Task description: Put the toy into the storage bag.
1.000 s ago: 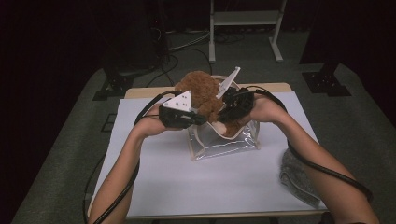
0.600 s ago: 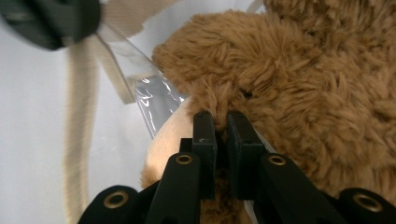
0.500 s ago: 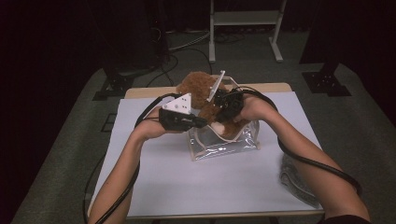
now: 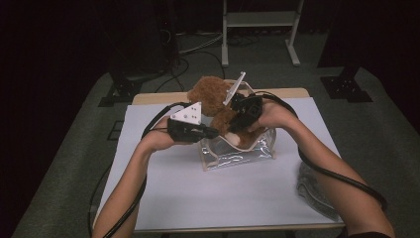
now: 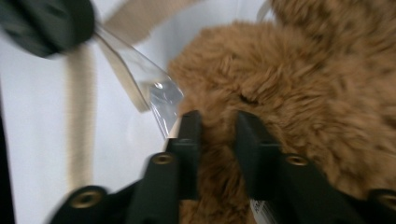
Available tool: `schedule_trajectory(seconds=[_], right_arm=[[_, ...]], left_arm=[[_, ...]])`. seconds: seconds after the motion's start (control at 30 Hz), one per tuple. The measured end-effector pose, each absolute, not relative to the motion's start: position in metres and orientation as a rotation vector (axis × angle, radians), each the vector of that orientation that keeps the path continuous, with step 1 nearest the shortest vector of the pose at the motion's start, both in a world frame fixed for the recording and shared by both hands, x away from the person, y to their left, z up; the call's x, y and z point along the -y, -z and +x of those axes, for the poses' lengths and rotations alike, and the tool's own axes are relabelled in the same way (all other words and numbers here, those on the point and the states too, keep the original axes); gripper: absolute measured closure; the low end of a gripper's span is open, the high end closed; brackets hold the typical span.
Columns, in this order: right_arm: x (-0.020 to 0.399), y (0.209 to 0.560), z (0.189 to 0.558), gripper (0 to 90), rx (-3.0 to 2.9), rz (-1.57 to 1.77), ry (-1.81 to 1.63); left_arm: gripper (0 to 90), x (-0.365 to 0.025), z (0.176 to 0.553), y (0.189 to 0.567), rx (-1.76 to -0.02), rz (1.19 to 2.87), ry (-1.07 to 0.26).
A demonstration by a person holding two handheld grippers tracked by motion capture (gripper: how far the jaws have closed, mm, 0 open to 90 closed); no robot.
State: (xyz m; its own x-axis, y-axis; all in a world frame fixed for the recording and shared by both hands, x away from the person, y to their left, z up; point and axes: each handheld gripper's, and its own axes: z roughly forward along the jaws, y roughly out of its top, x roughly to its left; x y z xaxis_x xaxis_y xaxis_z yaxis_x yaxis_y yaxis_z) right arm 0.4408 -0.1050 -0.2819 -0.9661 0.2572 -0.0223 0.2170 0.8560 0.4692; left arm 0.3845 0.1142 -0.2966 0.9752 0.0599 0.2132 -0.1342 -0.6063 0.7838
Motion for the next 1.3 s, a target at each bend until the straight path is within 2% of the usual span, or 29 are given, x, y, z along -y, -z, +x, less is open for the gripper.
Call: schedule_trajectory(seconds=[0.03, 0.17, 0.37, 0.47, 0.57, 0.7, 0.9, 1.13, 1.3], right_arm=[[0.107, 0.277, 0.441, 65.6, -2.937, 0.376, -0.751], [0.109, 0.268, 0.441, 75.8, -2.976, 0.361, -0.742], [0.104, 0.282, 0.439, 84.1, -2.996, 0.351, -0.634], [0.099, 0.293, 0.44, 85.1, -2.986, 0.353, -0.575], [0.095, 0.3, 0.439, 85.3, -2.982, 0.337, -0.534], [0.093, 0.299, 0.439, 84.2, -2.987, 0.347, -0.53], [0.099, 0.277, 0.436, 71.8, -2.953, 0.365, -0.66], [0.106, 0.259, 0.448, 70.3, -2.837, 0.42, -0.805], [0.103, 0.275, 0.459, 72.0, -2.831, 0.462, -0.741]], left_arm=[[85.2, -0.115, 0.384, 0.296, 0.054, 2.207, -0.277], [85.2, -0.116, 0.383, 0.296, 0.044, 2.207, -0.285], [85.5, -0.113, 0.382, 0.296, 0.053, 2.196, -0.282], [86.0, -0.114, 0.381, 0.294, 0.049, 2.17, -0.265], [89.3, -0.115, 0.381, 0.291, 0.056, 2.137, -0.231], [85.7, -0.116, 0.378, 0.29, 0.057, 2.176, -0.263], [79.0, -0.122, 0.377, 0.294, 0.034, 2.175, -0.267], [76.3, -0.121, 0.377, 0.293, 0.037, 2.175, -0.276], [74.7, -0.124, 0.378, 0.293, 0.032, 2.167, -0.279]])
